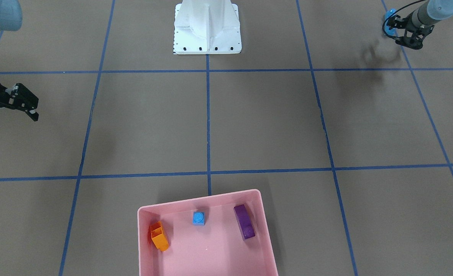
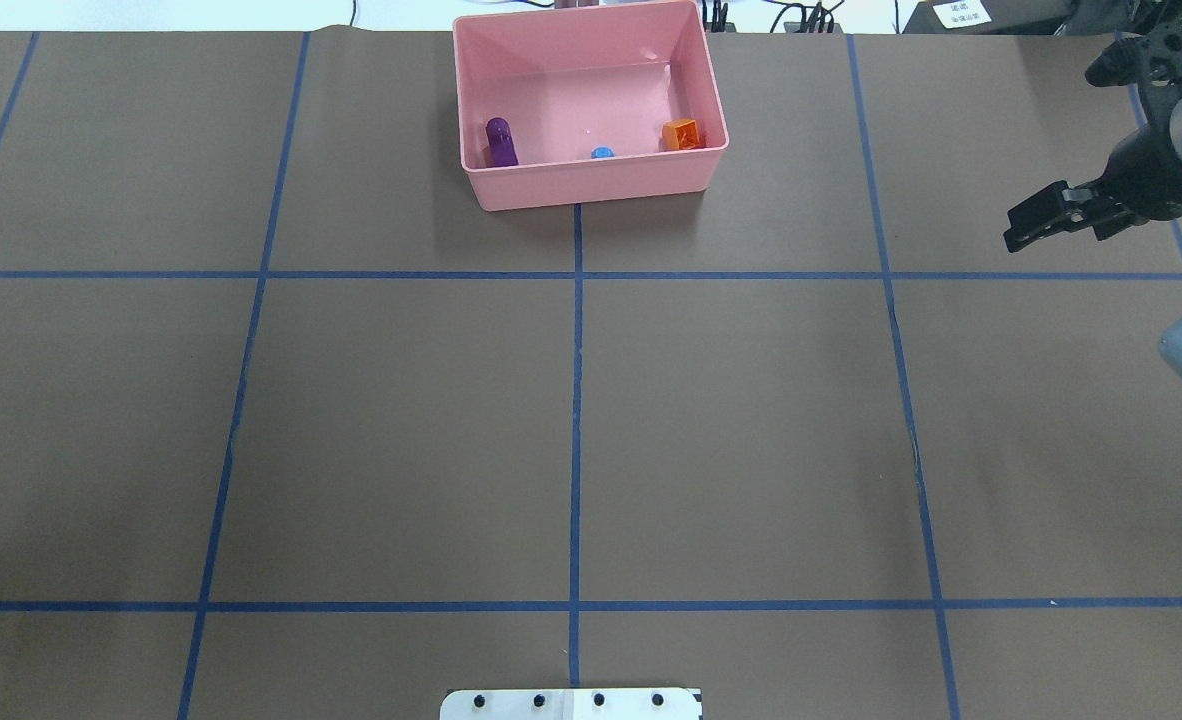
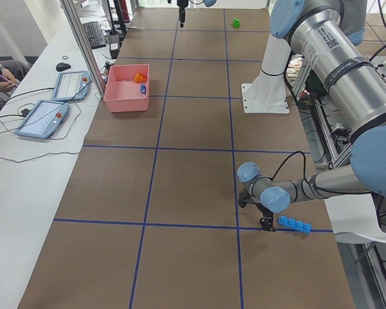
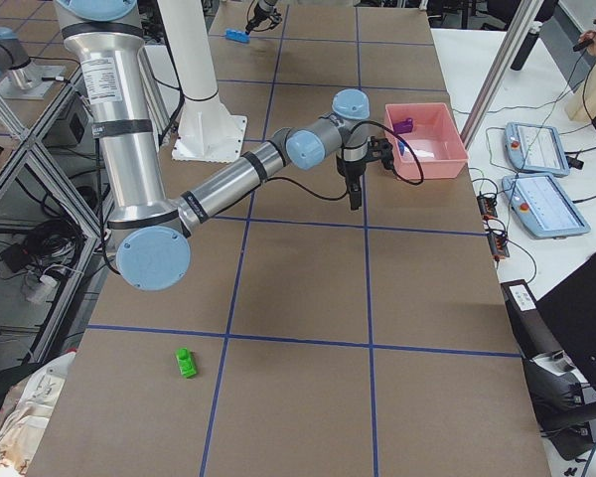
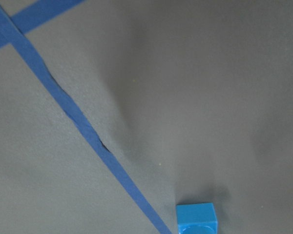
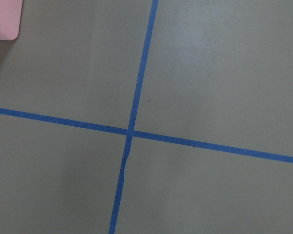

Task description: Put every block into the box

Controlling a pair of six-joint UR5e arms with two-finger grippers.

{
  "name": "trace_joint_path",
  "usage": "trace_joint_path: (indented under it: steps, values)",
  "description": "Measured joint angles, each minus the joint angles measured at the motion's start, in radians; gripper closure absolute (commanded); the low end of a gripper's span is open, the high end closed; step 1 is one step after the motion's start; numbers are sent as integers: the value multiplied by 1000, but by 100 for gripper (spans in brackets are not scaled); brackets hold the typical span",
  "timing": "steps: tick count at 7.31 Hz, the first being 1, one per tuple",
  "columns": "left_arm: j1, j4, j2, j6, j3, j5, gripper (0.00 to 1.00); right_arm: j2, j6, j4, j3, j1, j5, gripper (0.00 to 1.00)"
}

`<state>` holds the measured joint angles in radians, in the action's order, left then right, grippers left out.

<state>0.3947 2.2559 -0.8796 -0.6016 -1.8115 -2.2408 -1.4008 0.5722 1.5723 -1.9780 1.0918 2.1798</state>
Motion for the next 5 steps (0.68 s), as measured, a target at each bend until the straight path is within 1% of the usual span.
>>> trace_joint_path:
  steps: [1, 2, 3, 5]
  values:
    - [-28, 0, -14, -30, 4, 0, 0, -1, 0, 0, 0, -1, 0, 1]
    - [-68, 1, -36, -78, 11, 1, 4, -2, 0, 0, -2, -1, 0, 1]
    - [-108, 9, -50, -117, 21, 3, 21, -3, 0, 0, -7, -1, 0, 1]
    - [-146, 60, -54, -141, 71, 6, 65, -4, 2, 5, -19, -1, 1, 1]
